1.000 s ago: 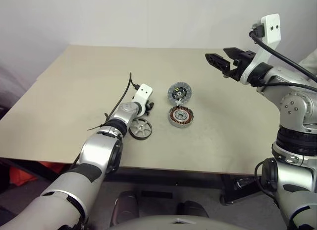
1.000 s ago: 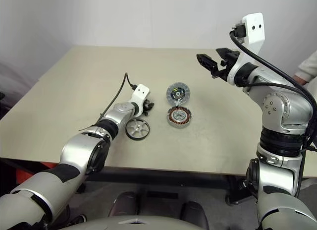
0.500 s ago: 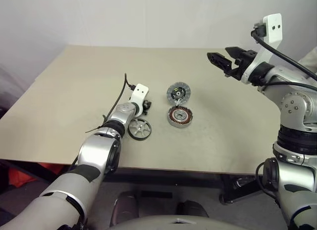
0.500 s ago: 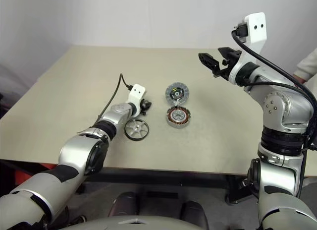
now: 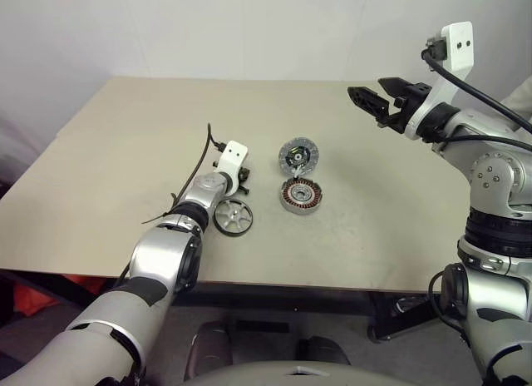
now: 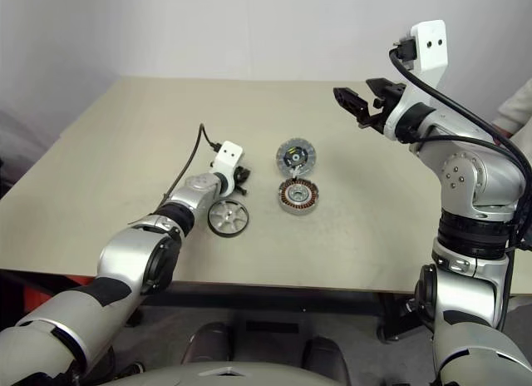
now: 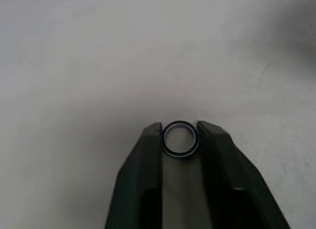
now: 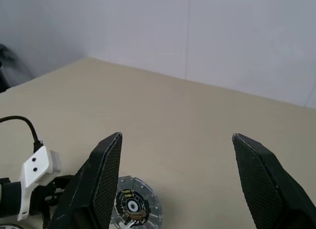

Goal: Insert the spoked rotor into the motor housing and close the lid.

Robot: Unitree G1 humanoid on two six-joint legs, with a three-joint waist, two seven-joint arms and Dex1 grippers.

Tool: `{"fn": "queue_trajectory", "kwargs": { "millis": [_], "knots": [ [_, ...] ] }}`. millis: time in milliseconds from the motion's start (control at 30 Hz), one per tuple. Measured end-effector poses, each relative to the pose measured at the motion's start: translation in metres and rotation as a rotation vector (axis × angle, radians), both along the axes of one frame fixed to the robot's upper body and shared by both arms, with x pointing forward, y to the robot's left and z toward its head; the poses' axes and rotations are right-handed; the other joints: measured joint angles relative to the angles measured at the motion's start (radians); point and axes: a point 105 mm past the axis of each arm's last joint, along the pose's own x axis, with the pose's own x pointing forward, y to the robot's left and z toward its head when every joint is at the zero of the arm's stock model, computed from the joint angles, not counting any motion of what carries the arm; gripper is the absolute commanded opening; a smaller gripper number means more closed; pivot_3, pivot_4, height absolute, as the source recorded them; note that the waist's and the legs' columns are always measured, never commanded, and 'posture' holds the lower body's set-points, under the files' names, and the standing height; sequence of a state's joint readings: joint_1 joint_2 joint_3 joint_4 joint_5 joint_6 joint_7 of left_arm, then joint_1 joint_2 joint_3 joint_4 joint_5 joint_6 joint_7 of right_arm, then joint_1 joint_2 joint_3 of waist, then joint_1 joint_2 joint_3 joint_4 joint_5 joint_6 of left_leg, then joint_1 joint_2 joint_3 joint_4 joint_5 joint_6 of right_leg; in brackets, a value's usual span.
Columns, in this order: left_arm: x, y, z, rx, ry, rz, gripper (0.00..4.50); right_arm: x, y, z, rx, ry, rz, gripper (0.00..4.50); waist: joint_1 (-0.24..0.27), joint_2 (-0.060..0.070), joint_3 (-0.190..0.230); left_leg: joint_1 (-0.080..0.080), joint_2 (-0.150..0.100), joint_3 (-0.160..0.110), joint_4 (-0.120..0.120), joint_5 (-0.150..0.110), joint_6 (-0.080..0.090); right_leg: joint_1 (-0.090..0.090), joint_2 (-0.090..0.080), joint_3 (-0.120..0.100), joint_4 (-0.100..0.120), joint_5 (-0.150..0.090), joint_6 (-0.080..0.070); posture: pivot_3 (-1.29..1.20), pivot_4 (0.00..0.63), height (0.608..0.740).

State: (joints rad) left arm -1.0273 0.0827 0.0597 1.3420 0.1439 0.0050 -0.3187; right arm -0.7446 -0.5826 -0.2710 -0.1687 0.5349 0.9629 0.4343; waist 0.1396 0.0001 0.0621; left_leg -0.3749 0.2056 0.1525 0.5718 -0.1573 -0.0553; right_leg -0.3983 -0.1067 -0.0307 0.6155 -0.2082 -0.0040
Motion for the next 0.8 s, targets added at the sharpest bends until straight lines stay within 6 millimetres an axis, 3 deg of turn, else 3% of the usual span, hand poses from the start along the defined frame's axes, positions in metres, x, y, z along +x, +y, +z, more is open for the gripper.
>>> {"fn": "queue_trajectory", "kwargs": {
  "millis": [533, 800],
  "knots": [
    [0.001, 0.005, 0.0, -0.007, -0.002, 0.013, 0.69, 0.003, -0.001, 0.0, 0.003, -0.005, -0.006, 4.04, -0.008, 0.0, 0.0, 0.0, 0.0, 0.0, -0.001, 0.0, 0.0, 0.0, 0.0, 0.0, -0.002, 0.0, 0.001, 0.0, 0.0, 0.74],
    [0.005, 0.028, 0.01, -0.111, -0.011, 0.056, 0.69, 0.003, -0.001, 0.002, 0.001, -0.022, -0.005, 4.04, -0.011, 0.0, 0.0, -0.004, 0.0, 0.0, -0.004, 0.0, 0.0, -0.003, 0.001, -0.001, -0.006, 0.001, -0.001, 0.0, 0.0, 0.74]
  ]
}}
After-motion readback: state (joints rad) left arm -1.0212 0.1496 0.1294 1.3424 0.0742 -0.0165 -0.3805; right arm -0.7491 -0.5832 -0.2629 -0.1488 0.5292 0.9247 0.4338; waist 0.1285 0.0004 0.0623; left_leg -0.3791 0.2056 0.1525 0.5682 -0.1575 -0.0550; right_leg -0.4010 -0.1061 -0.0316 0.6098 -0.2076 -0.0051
